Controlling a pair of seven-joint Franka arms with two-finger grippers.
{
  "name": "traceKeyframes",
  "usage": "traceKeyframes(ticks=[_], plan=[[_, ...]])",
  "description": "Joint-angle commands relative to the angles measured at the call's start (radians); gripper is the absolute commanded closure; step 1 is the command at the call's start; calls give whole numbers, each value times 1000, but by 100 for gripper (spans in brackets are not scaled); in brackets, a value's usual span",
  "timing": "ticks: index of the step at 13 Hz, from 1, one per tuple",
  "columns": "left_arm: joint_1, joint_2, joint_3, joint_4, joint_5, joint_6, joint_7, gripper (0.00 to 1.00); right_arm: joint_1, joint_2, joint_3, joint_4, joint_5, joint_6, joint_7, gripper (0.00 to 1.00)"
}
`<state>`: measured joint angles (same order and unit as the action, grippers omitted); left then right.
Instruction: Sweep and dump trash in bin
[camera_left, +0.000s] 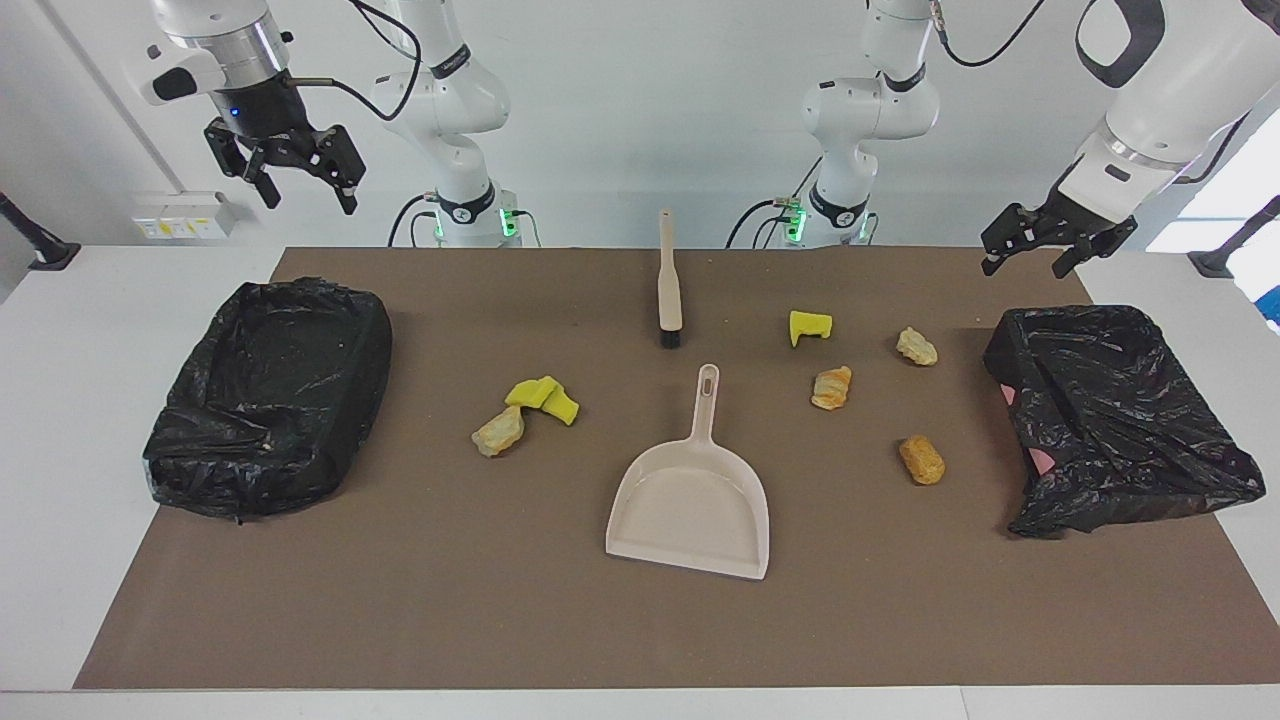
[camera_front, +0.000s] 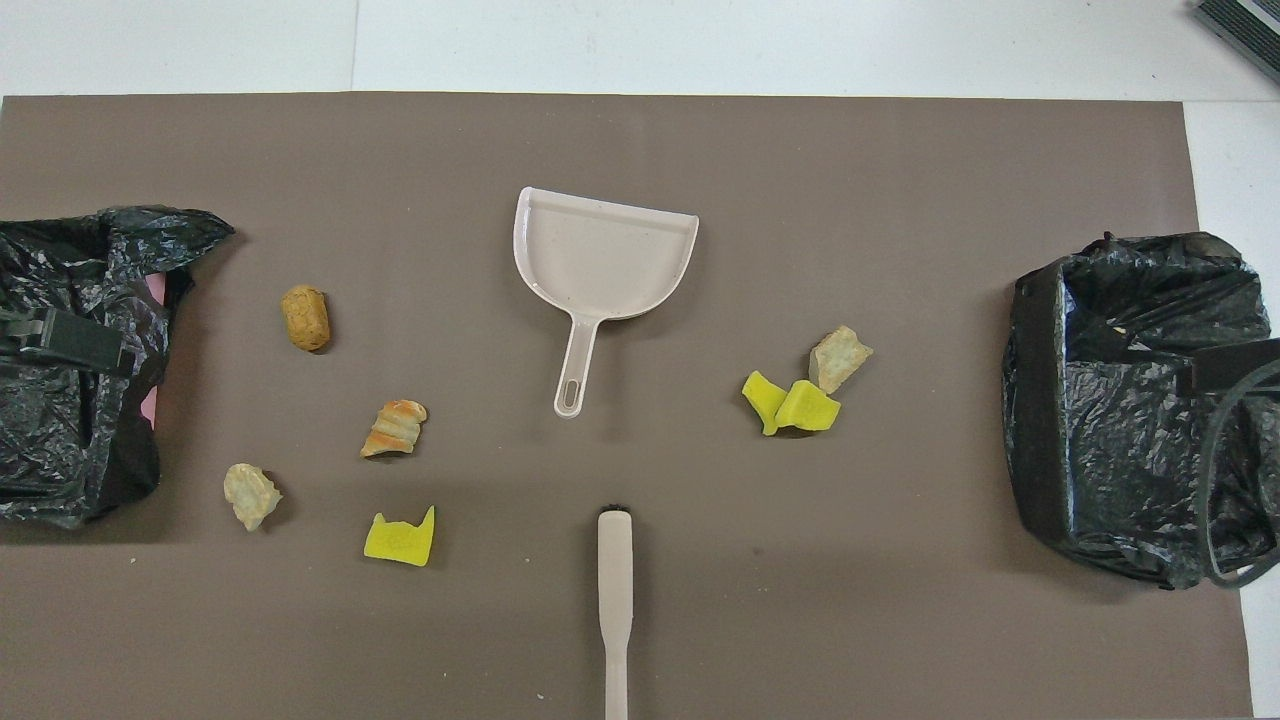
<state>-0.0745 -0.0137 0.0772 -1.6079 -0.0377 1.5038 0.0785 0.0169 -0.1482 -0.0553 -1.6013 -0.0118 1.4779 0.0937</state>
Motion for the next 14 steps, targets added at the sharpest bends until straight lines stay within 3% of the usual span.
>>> traceKeyframes(ticks=[1,7,14], plan=[[-16,-52,-5,-105,-4,64,10,0,-9,-11,-5,-29,6,39,-35,0],[-197,-120,-5,-370,-11,303,-23,0,-12,-8,-5,-29,6,65,-34,0],[-474,-172,-5,-633,-13,502,-279,0,-11,-19,-6,-40,6,25,-34,0]])
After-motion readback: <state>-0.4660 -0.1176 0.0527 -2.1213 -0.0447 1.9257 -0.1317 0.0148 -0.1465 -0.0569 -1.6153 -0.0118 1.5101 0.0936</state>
